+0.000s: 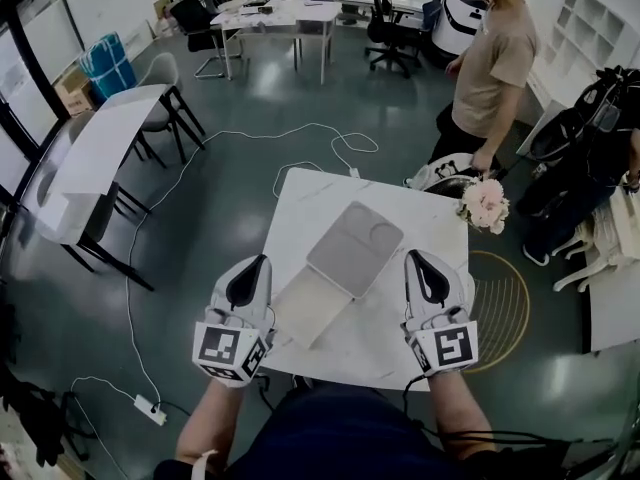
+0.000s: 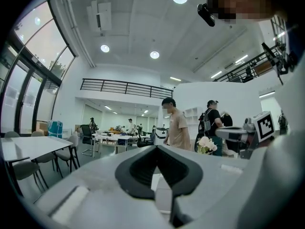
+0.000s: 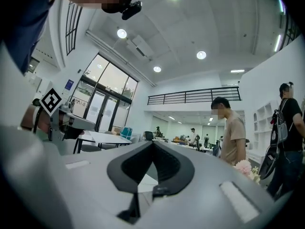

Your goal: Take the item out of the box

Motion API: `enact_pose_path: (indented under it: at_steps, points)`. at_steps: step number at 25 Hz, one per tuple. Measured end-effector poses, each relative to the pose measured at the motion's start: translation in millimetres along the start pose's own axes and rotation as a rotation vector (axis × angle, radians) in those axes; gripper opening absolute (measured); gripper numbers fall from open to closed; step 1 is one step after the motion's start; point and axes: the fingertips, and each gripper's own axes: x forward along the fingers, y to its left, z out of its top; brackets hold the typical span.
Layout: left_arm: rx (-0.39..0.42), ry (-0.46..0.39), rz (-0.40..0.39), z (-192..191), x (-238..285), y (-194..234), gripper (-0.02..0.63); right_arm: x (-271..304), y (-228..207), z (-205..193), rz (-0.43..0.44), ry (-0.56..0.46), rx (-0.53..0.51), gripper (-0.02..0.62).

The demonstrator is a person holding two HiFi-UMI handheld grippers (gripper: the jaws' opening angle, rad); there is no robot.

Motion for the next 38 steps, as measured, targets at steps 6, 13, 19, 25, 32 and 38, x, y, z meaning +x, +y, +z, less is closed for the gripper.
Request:
enact_pose_path:
  at_steps: [6, 13, 19, 25, 32, 38]
  points:
    - [-0.002, 0.009, 0.004, -3, 0, 5, 0.002, 2, 2, -4, 0.002, 0.001, 0.014, 0.002]
    - [-0.004, 0.016, -0.002, -6, 2, 1, 0.002, 1, -1, -7, 0.004, 0.008, 0.037, 0.002]
    - [-0.004, 0.018, -0.002, -7, 3, 3, 0.002, 1, 0, -7, 0.005, 0.006, 0.044, 0.002]
    - [-0.001, 0.021, -0.007, -8, 2, 1, 0.002, -1, 0, -9, 0.004, 0.010, 0.052, 0.002]
    - [-0.002, 0.025, -0.008, -10, -2, 3, 0.002, -3, 3, -9, 0.002, 0.008, 0.065, 0.002]
    - [-0.007, 0.037, -0.015, -17, -5, -5, 0.002, -9, 3, -12, 0.006, 0.011, 0.074, 0.002]
